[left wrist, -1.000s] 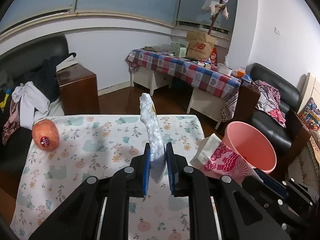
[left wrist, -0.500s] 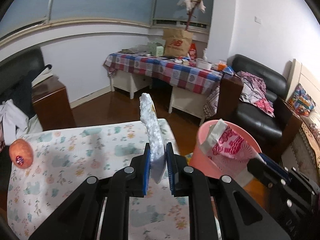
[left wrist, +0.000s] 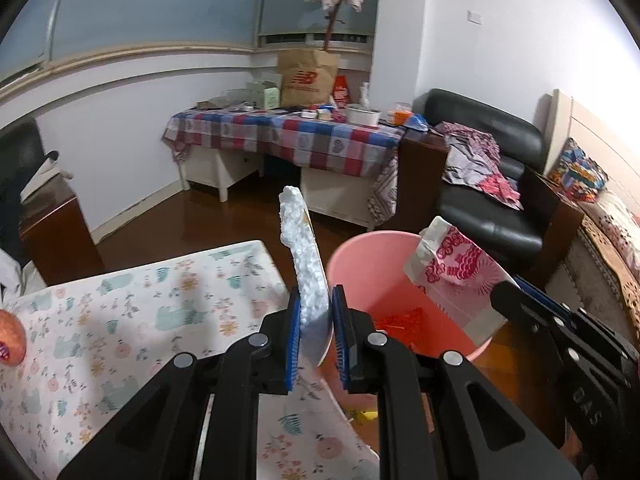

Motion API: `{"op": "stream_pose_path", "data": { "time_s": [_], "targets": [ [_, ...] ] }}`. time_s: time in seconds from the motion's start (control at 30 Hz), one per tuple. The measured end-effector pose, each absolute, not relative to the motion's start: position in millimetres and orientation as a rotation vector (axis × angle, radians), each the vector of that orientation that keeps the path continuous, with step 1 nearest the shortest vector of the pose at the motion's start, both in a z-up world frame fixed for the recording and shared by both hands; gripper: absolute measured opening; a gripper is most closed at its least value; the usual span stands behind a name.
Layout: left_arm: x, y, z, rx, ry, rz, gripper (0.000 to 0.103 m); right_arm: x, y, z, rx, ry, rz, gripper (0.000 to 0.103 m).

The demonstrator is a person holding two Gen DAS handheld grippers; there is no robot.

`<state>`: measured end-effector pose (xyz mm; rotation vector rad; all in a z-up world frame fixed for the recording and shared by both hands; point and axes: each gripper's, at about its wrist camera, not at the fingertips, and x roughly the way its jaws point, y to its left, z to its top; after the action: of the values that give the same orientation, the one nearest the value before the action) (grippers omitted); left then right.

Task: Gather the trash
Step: 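Carry both items over the pink bin and open both tools to drop them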

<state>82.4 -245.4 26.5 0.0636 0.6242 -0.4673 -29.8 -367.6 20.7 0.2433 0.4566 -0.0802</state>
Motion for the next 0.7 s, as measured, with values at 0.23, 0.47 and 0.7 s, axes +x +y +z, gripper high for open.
{"op": "stream_pose_path", "data": {
  "time_s": [0.23, 0.47, 0.7],
  "targets": [
    [85.2, -266.7, 20.4, 0.081, 0.628, -0.527, 0.014, -30.9, -398.8, 12.1, 0.273, 0.46, -0.145, 0.011],
    [88.3, -286.1, 9.4, 0.095, 0.649, -0.579, 0.014, -23.6, -414.8, 1.3, 0.301, 0.478, -0.164, 0.011],
    [94.5, -309.7, -4.0, 0.121, 0.69, -0.604, 0.014, -13.8, -424.3, -8.7, 0.315, 0.497, -0.163, 0.011]
  ]
}}
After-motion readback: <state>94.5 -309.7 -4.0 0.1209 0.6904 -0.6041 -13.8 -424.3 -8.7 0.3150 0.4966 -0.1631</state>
